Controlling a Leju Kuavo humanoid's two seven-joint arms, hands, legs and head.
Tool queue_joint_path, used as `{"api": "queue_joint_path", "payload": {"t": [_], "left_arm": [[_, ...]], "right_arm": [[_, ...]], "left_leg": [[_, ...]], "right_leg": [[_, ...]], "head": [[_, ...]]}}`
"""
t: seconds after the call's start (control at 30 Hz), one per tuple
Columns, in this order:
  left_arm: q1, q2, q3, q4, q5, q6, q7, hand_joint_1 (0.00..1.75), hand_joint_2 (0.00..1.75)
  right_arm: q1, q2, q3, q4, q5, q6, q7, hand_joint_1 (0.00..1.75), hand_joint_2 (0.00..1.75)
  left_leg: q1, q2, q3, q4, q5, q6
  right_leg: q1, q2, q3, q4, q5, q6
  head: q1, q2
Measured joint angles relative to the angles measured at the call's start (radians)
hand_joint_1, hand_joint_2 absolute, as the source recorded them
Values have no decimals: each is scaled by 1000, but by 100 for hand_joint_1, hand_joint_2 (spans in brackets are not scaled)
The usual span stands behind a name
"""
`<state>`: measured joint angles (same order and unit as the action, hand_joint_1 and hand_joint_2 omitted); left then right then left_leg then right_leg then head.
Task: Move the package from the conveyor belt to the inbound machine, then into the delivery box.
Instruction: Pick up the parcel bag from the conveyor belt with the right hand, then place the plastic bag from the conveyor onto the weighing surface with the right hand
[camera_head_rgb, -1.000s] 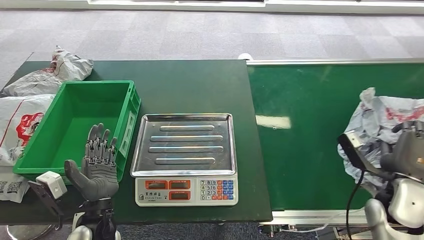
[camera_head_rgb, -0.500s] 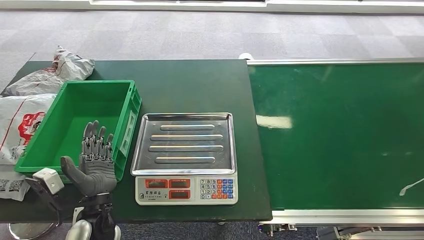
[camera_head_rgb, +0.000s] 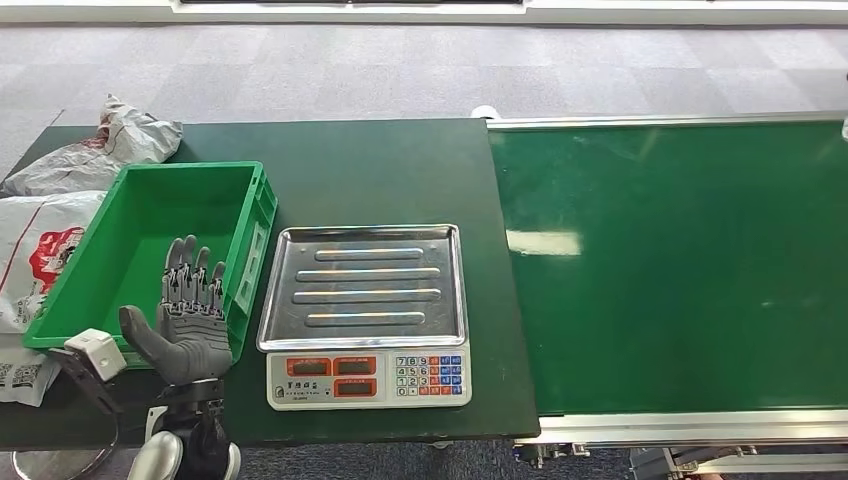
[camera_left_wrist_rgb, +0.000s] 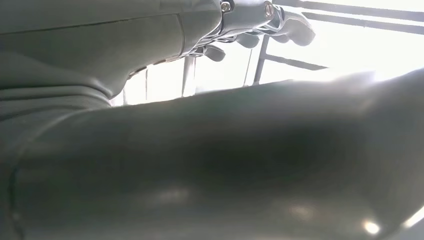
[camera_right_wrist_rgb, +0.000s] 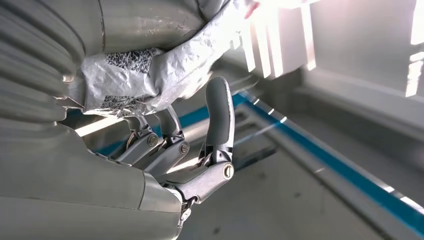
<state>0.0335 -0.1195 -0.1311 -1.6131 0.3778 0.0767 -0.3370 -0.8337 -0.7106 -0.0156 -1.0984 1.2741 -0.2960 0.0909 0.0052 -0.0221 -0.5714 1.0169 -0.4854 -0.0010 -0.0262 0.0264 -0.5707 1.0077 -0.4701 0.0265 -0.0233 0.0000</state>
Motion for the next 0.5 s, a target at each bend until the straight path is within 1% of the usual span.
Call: {"api": "queue_joint_path", "payload": {"t": [0.13, 0.23, 0.33, 0.37, 0.43, 0.5], "left_arm": [[-6, 1, -4, 9, 9, 0, -10, 0, 0], [-7, 4, -12, 12, 16, 0, -21, 0, 0], [-18, 5, -20, 16, 17, 0, -25, 0, 0], [-21, 6, -22, 18, 18, 0, -25, 0, 0], [-24, 6, -24, 20, 21, 0, -25, 0, 0], [-24, 7, -25, 21, 23, -1, -24, 0, 0]], "right_arm": [[-174, 156, 161, 151, -10, -18, -32, 175, 175], [-264, 309, 278, 245, -18, -21, -52, 175, 175], [-311, 478, 375, 314, -17, -13, -57, 175, 175], [-319, 525, 401, 330, -20, -9, -60, 175, 175], [-326, 610, 444, 348, -31, 2, -70, 175, 175], [-327, 681, 482, 354, -48, 16, -78, 175, 175]], "left_leg": [[1, 3, 5, 0, 4, -4], [2, 4, 5, 0, 7, -7], [2, 4, 4, -1, 9, -10], [3, 2, 3, -1, 10, -11], [5, -1, 2, -1, 11, -13], [6, -2, 0, -1, 12, -14]], "right_leg": [[0, 5, -5, 3, 4, -2], [1, 8, -10, 5, 7, -4], [3, 7, -13, 7, 7, -5], [5, 6, -13, 7, 7, -5], [7, 2, -14, 8, 6, -7], [8, 1, -14, 8, 6, -8]], "head": [[0, 0], [0, 0], [-1, 0], [-1, 0], [-1, 0], [-1, 0]]}}
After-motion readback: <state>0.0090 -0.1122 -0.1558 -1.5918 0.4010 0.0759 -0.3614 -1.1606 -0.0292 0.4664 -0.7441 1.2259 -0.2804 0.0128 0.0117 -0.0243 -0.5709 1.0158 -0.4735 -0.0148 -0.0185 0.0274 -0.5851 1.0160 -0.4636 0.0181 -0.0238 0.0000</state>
